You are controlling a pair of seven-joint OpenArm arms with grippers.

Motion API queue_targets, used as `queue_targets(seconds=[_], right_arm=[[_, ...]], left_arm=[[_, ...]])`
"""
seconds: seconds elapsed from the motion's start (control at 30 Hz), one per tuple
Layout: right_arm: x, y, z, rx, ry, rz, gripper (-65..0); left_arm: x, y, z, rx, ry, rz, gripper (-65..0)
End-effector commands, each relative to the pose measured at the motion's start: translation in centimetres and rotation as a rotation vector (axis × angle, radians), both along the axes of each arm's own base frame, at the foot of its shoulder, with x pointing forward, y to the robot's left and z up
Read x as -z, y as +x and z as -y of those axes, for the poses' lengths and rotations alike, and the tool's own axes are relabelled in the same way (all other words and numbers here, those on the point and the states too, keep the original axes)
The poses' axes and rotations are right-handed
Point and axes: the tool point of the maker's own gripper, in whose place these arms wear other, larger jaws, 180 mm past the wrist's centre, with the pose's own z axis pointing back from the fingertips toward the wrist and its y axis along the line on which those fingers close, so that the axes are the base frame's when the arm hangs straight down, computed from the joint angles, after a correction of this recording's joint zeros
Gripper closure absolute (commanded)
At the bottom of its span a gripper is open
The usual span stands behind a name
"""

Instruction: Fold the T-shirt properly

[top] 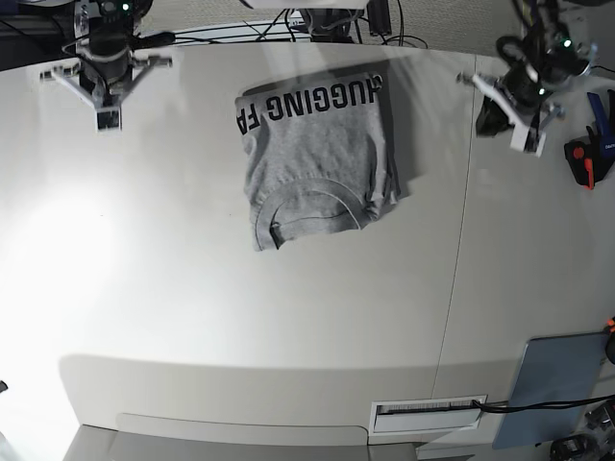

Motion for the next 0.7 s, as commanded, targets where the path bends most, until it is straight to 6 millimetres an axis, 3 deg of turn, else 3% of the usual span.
queue_targets(seconds=[0.0, 0.23, 0.4, 0.5, 0.67], right_arm=[[-0.3, -0.5, 0.3, -0.002, -0.017, -0.008, 0.0], [1.7, -7.2, 0.0, 0.014, 0.004, -0.236, 0.0], [2.6, -10.7, -1.1, 0.003, 0.072, -0.342, 0.0], [5.5, -13.7, -0.9, 0.007, 0.107, -0.473, 0.0], [10.5, -18.9, 1.5, 0.092, 0.093, -0.679, 0.0]], left_arm=[[-0.6, -0.6, 0.0, 0.009, -0.001, 0.007, 0.0], [2.2, -8.3, -0.3, -0.008, 0.006, -0.211, 0.0], [3.8, -12.5, -0.2, -0.042, -0.048, -0.332, 0.0], [5.4, -14.8, -0.6, -0.051, -0.062, -0.409, 0.0], [9.1, -19.5, -2.0, -0.128, -0.1, -0.571, 0.0]])
